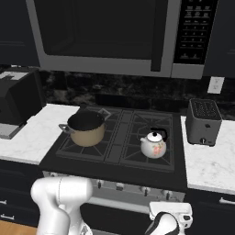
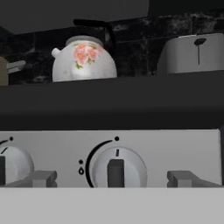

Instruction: Pick the kettle from the counter and place it on a stove burner. Then turn the burner on.

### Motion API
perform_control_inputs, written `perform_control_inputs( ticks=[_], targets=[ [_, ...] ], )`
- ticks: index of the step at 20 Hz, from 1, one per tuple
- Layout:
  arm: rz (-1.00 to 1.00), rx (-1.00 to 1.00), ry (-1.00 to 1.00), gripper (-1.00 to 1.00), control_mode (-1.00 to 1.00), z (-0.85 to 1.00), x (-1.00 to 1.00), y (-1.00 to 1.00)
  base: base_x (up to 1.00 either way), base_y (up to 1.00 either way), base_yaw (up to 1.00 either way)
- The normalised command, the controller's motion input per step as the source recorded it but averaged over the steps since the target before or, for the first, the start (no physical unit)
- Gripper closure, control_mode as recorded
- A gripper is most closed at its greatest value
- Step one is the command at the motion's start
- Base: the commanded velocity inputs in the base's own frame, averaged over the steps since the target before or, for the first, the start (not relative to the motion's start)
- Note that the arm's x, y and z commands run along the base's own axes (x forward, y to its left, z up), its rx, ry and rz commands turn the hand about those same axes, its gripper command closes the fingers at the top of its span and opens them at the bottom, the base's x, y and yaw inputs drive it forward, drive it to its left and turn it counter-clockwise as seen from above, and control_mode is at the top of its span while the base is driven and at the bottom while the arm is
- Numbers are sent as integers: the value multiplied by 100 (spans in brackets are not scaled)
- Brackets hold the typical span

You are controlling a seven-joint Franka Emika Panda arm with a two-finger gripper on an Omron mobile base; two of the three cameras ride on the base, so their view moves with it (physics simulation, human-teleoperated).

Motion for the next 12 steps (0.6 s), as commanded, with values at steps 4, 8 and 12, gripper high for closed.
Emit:
perform_control_inputs(
  ticks=[4, 8, 12],
  targets=[
    [0, 0, -2, -100, -100, 28, -6, 11, 0, 0, 0],
    [0, 0, 0, -100, -100, 1, 0, 10, 0, 0, 0],
    [0, -1, 6, -100, -100, -9, 0, 8, 0, 0, 0]
  ],
)
